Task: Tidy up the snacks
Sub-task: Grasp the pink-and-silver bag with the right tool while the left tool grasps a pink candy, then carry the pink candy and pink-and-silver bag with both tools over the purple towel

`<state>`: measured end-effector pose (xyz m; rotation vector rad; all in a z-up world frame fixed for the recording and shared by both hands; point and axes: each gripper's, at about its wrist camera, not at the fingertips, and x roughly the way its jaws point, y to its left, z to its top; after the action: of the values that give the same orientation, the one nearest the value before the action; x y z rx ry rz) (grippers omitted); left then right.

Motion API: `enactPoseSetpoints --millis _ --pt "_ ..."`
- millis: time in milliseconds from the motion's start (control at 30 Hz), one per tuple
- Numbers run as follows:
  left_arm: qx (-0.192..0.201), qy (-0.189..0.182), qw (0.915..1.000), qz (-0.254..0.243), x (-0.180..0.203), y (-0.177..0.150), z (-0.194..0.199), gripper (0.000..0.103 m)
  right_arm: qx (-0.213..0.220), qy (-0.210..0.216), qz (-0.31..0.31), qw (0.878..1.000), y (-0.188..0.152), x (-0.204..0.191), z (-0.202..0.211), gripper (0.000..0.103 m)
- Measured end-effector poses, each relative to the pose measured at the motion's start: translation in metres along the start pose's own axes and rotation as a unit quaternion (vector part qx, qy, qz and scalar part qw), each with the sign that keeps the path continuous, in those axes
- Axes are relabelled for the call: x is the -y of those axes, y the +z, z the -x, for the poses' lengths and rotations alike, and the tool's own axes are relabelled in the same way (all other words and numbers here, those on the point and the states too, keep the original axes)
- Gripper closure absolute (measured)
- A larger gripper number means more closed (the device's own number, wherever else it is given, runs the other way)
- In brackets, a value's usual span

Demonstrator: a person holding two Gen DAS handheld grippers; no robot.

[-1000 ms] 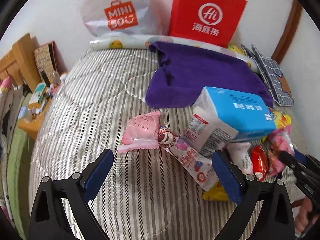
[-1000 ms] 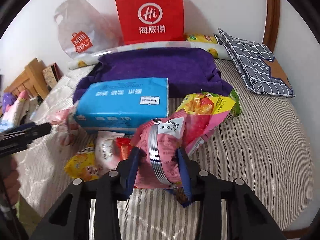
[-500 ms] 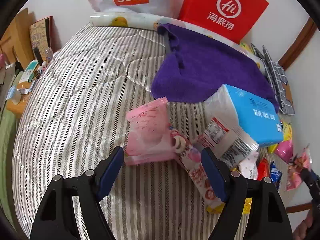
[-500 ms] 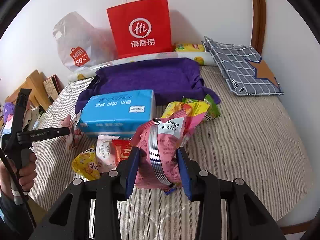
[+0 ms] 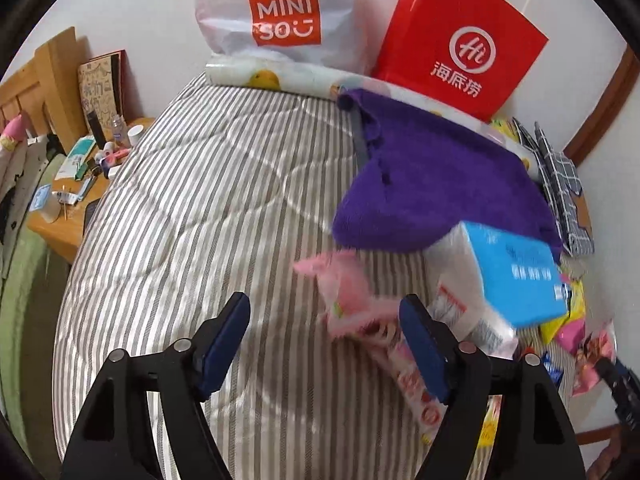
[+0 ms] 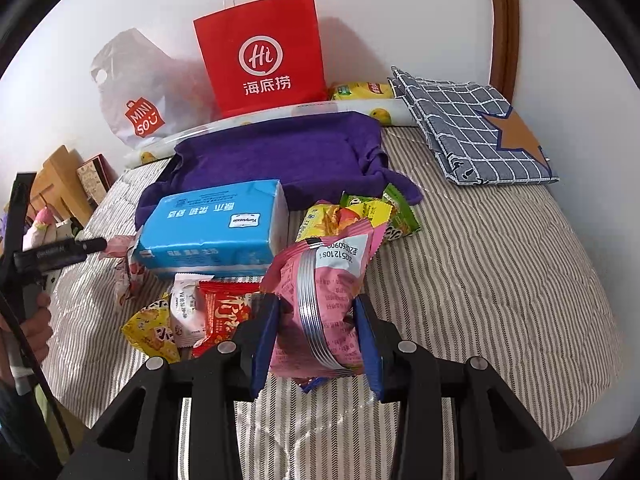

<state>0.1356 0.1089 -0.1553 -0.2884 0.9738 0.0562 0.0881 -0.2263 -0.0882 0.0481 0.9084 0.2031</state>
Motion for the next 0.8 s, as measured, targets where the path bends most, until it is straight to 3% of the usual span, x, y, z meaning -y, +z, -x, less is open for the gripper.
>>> enactPoseSetpoints --millis 167,367,533,600,700,800 --pt "-0.016 0.013 0.9997 -0.015 0.014 0.019 -0.023 0.026 0.002 0.001 0.005 1.000 0.003 0.001 0.005 0.067" --pt "-0.056 0.026 0.9978 -0.026 0.018 0.019 -0.056 0.028 -0.023 -0.002 0.003 1.000 -0.002 0.003 -0.004 0.067" --pt "-0.051 0.046 0.9964 -0.050 0.021 0.013 -0.059 0.045 -0.037 -0.007 0.005 0.999 -0.006 -0.002 -0.011 0.067" --pt "-0.048 0.054 0.9958 -0.057 0.021 0.012 -0.057 0.067 -0.038 -0.008 0.009 0.999 -0.007 -0.004 -0.011 0.067" --pt "-0.047 0.024 0.9976 -0.044 0.014 0.012 -0.050 0.067 -0.037 -0.008 0.013 0.999 -0.007 -0.009 -0.010 0.067" --pt "-0.034 0.021 0.9984 -0.042 0.011 0.012 -0.040 0.067 -0.034 -0.007 0.014 0.999 -0.007 -0.013 -0.008 0.067"
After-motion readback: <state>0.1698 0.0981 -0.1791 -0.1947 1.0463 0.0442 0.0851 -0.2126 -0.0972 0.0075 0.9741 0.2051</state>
